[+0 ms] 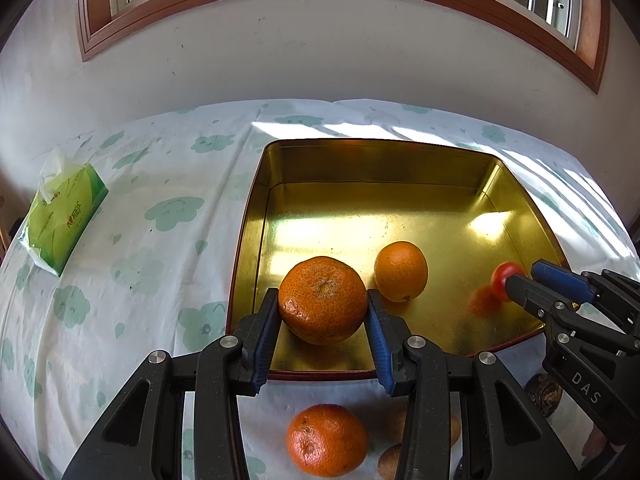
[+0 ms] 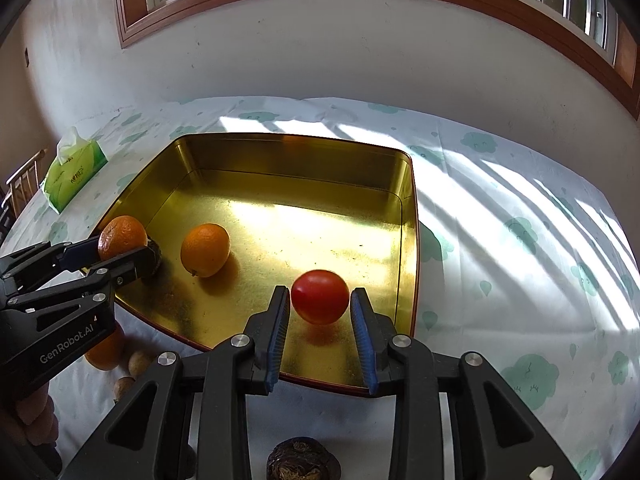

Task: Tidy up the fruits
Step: 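Open both grippers to drop the tomato and mandarin into the tin, then withdraw both tools from the tin toward the remaining fruits, then grasp a dark brown fruit with the left gripper while the right gripper approaches another, then grasp the second dark brown fruit with the right gripper, then lift and carry both dark brown fruits over the red tin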

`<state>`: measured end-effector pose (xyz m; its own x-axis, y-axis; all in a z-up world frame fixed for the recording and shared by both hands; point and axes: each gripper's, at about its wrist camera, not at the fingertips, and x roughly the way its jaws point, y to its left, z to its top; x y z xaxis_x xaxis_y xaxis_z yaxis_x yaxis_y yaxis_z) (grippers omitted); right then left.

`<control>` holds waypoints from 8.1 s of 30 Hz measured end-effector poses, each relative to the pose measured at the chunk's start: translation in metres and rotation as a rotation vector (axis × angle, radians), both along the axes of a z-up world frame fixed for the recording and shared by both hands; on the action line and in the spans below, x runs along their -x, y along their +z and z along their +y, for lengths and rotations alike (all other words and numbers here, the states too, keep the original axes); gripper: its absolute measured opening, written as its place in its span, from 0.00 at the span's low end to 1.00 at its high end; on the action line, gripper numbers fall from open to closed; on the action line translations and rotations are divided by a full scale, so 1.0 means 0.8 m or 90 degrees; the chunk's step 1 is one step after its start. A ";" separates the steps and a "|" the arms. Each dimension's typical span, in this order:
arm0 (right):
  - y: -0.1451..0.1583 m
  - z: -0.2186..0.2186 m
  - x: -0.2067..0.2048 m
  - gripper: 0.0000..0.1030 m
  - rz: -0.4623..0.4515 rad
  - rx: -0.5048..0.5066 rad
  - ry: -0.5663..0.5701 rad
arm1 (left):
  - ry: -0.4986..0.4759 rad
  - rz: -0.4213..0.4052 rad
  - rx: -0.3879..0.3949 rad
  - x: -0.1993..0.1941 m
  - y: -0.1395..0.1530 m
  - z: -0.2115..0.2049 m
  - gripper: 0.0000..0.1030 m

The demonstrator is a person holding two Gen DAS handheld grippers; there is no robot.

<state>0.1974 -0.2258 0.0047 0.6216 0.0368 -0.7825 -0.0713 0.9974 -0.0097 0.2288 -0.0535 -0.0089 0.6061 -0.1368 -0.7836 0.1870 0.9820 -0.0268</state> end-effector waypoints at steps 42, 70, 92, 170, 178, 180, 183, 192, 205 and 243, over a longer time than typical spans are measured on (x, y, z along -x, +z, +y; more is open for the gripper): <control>0.053 0.001 0.115 0.34 -0.045 -0.015 -0.008 | -0.003 -0.054 -0.010 0.113 0.056 0.003 0.52; -0.005 -0.025 0.221 0.34 0.015 -0.029 -0.043 | 0.038 0.011 -0.026 0.223 -0.020 0.062 0.52; -0.027 -0.033 0.281 0.34 0.027 -0.023 -0.059 | -0.071 0.024 0.013 0.292 -0.018 -0.011 0.52; -0.037 0.005 0.119 0.45 0.007 0.014 -0.008 | 0.028 0.009 -0.002 0.180 -0.031 0.051 0.36; -0.036 0.008 0.120 0.42 0.005 0.017 -0.005 | 0.031 0.011 -0.005 0.164 -0.031 0.053 0.36; -0.036 0.009 0.121 0.40 0.004 0.019 -0.003 | 0.030 0.011 -0.007 0.161 -0.031 0.052 0.36; -0.036 0.011 0.121 0.38 0.003 0.024 -0.002 | 0.027 0.011 -0.009 0.158 -0.032 0.051 0.36; -0.036 0.011 0.121 0.34 0.003 0.021 -0.002 | 0.030 0.003 -0.016 0.155 -0.033 0.049 0.36; -0.035 0.007 0.118 0.34 0.002 0.018 -0.013 | 0.030 -0.005 -0.009 0.157 -0.034 0.051 0.36; 0.007 0.009 0.133 0.33 -0.043 -0.020 -0.003 | 0.037 -0.034 0.027 0.165 -0.006 0.060 0.36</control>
